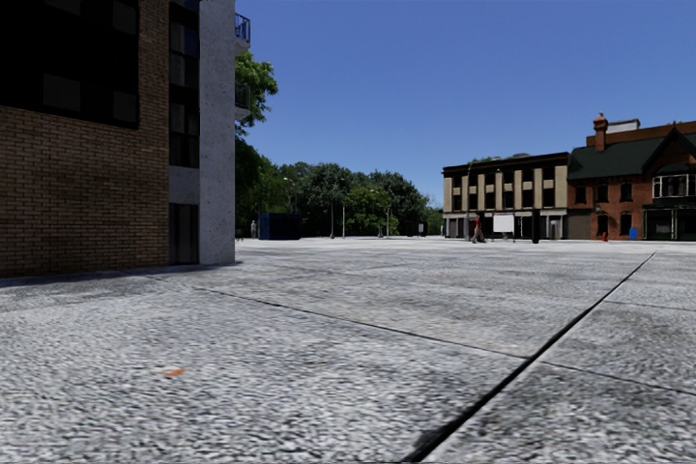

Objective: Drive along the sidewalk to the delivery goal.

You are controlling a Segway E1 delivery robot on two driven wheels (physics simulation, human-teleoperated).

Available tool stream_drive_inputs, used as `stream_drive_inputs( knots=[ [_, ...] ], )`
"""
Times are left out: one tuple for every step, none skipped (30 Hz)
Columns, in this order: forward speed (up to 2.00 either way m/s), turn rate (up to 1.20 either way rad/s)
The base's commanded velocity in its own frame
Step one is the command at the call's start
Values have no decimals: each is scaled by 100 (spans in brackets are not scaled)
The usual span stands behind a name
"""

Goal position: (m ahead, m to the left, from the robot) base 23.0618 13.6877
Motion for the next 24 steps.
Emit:
stream_drive_inputs(
  knots=[
    [200, 0],
    [200, 0],
    [200, 0],
    [200, 0],
    [200, 0],
    [200, 0],
    [200, 0],
    [200, 0],
    [200, 0],
    [200, 0],
    [200, 0],
    [200, 0],
    [200, 0],
    [200, 0],
    [200, 0],
    [200, 0],
    [200, 0],
    [200, 0],
    [200, 0],
    [200, 0],
    [200, 0],
    [200, 0],
    [200, 0],
    [200, 0]
  ],
)
